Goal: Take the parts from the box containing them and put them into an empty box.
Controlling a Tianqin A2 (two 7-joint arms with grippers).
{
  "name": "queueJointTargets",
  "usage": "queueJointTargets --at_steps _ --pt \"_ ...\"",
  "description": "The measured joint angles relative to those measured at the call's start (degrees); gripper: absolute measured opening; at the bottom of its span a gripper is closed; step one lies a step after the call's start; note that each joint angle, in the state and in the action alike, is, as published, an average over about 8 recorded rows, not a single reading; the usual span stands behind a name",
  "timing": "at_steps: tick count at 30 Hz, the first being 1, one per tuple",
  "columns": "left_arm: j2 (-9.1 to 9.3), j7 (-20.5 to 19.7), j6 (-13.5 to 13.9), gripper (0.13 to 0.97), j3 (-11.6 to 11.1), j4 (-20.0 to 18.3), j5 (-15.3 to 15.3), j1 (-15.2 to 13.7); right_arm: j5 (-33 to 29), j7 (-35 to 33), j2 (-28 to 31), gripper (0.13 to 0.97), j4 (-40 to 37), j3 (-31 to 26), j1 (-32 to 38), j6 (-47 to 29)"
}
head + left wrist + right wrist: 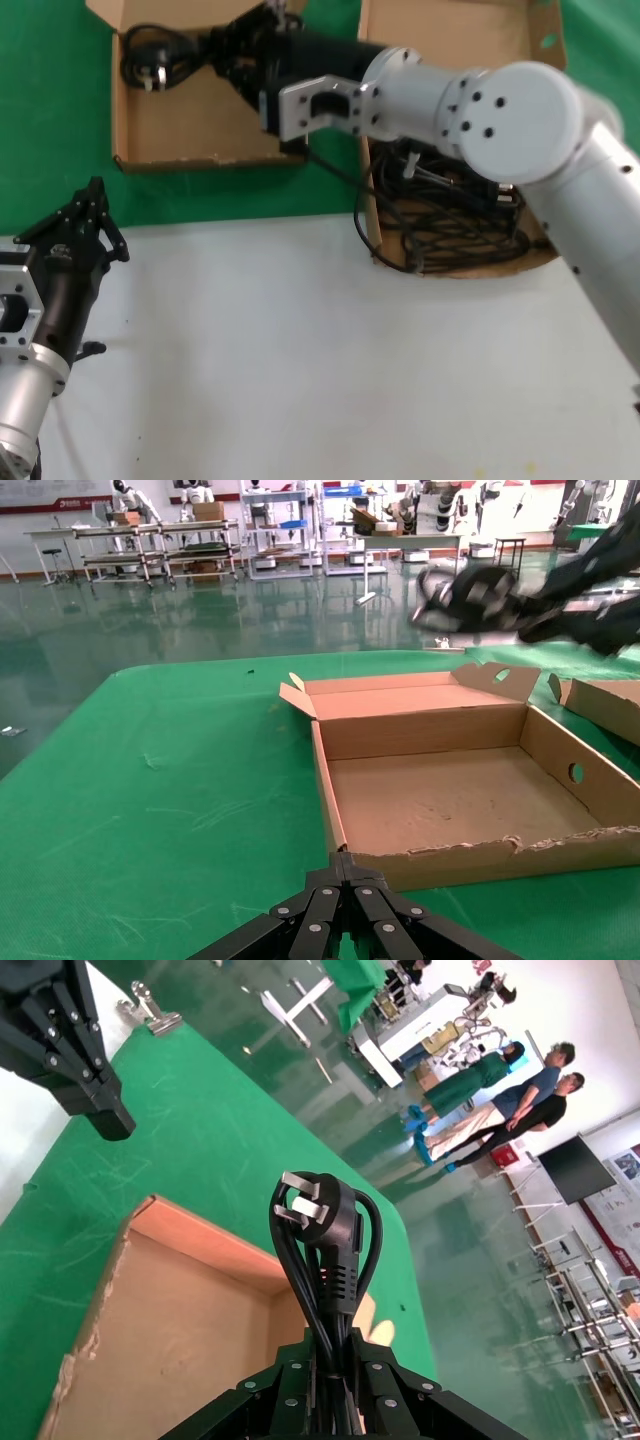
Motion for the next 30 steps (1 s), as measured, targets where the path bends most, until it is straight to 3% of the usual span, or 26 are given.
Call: queueJointTargets --at_steps 7,16,24,30 --pt "0.00 0.00 0.00 0.145 0.00 0.00 0.00 0.00 9.09 -14.38 -4.65 0.204 -11.10 0.92 0.68 3.15" --pt "0.00 0.00 0.00 0.145 0.00 0.00 0.00 0.00 19.99 -28.89 -7.27 0.220 -19.74 1.14 1.41 5.76" --pt "0.00 0.00 0.00 0.145 0.00 0.00 0.00 0.00 25.38 -35.56 -7.64 0.289 -23.83 0.85 2.20 7.16" --pt "0.00 0.00 0.00 0.145 0.00 0.00 0.00 0.00 25.35 -34.32 -6.87 0.317 -21.22 2.24 1.08 7.30"
